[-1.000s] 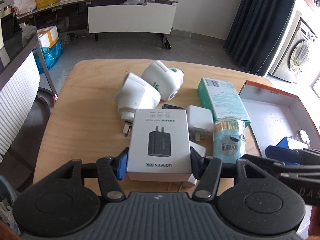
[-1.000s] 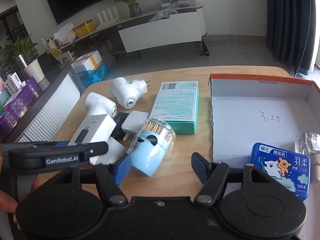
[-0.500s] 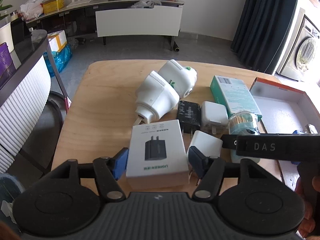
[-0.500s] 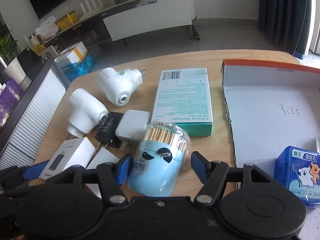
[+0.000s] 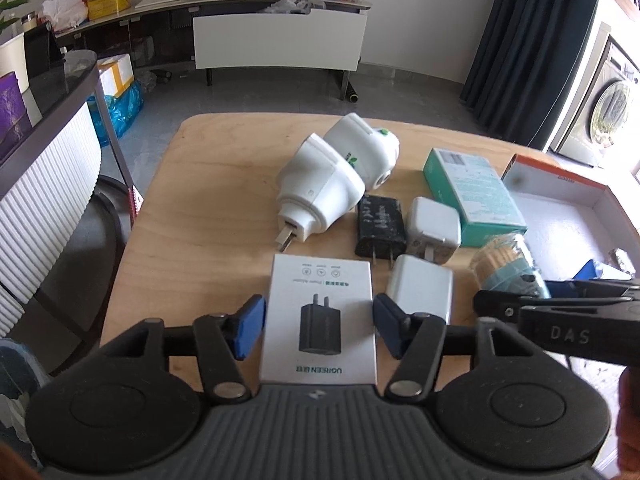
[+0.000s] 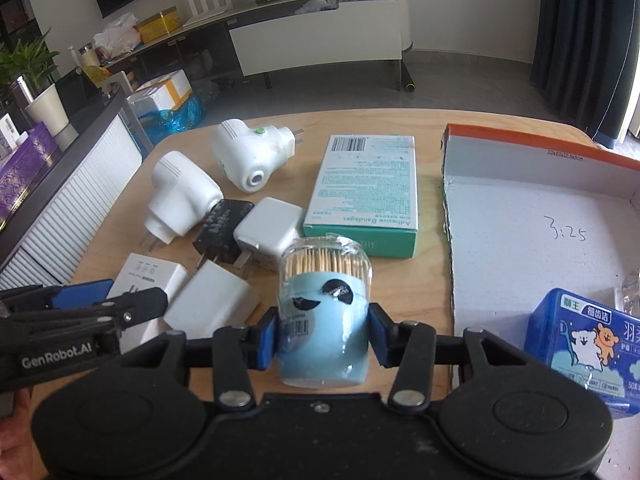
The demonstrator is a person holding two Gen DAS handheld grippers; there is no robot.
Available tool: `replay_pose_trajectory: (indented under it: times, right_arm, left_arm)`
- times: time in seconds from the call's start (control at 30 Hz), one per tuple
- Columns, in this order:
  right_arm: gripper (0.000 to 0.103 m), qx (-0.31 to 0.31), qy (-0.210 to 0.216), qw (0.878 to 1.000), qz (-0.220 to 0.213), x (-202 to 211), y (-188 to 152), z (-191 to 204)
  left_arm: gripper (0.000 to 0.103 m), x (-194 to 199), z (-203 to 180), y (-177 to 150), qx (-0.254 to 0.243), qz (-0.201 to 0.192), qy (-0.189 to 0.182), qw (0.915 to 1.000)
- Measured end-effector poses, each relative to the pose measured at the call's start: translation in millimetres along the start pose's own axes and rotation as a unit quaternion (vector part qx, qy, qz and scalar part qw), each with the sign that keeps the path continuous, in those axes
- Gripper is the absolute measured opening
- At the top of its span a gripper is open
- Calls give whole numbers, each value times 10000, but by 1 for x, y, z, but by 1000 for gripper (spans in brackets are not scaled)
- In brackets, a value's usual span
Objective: Organize rigid objects
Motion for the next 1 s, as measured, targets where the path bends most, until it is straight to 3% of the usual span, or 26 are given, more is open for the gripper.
replay_pose_trajectory:
  times: [0.13,0.37,0.53,1.0]
  right_arm:
    - [56,-19,84,10000,11,8,-9,-4]
    - [56,19,104,9999,-119,22,-15,-5]
    - [56,23,182,9996,-192,31,-18,-4]
    - [56,95,285,9976,-617,81,-30,-6]
  left_arm:
    - [70,-6,-3,-8,-30,96,6,9999]
    - [60,-11,-16,-6,-339,-62,363,9987]
    - [59,0,-14,-11,-147,-77,234,9996]
    - [59,58,-47,-19,-33,-419,439,9982]
Point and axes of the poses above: each gripper's, at about its wrist camera, not at the fingertips, and x roughly against the way its jaws point, z to its left, y to its top, the point moved 1 cm from there along -x, roughly the way its jaws point, and after that the axes turned 7 degrees about z, right-handed, at the moved point
